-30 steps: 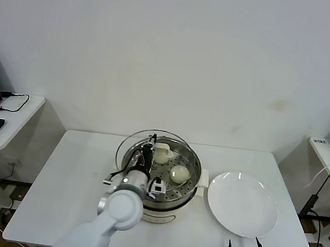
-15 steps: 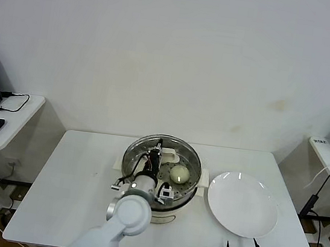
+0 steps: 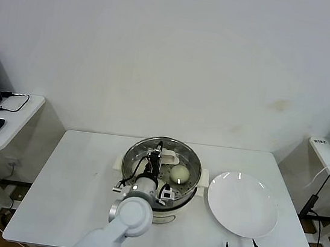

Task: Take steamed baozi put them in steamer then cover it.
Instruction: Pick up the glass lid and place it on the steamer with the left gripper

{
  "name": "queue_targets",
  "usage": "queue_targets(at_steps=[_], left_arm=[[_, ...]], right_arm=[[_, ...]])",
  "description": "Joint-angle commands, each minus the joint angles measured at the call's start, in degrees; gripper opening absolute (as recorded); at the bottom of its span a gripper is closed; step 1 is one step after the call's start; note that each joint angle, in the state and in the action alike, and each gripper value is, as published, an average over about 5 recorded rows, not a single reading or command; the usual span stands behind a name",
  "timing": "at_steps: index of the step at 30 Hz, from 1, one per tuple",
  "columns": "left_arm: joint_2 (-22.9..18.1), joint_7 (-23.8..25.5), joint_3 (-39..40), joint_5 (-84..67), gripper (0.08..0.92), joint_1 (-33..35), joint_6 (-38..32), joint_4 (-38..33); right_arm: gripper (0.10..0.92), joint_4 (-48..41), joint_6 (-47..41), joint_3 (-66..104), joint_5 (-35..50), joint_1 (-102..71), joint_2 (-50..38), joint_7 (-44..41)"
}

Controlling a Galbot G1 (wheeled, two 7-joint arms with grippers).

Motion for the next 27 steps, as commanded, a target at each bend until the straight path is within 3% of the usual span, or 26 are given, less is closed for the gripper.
queue_targets(at_steps=[1, 14, 21, 27], left_arm=[[-0.7, -0.5, -0.3, 0.2, 0.156, 0.6, -0.2, 0.5], [-1.7, -2.6, -1.0, 0.1, 0.178, 1.3, -0.8, 0.9], [-1.3, -3.6, -1.6, -0.1, 0.368, 2.2, -1.0, -0.6], [2.0, -3.8, -2.5, -1.9, 0.542, 6.3, -1.2, -6.3]], right_arm=[[0.823, -0.2, 0.2, 0.0, -0.1, 0.1, 0.0, 0.0], [0.823, -0.6, 0.4, -0.1, -0.3, 0.1, -0.1, -0.2], [0.823, -0.4, 0.3, -0.4, -0.6, 0.0, 0.0, -0.3], [0.823, -0.4, 0.3, -0.4, -0.8, -0.1, 0.0, -0.3]])
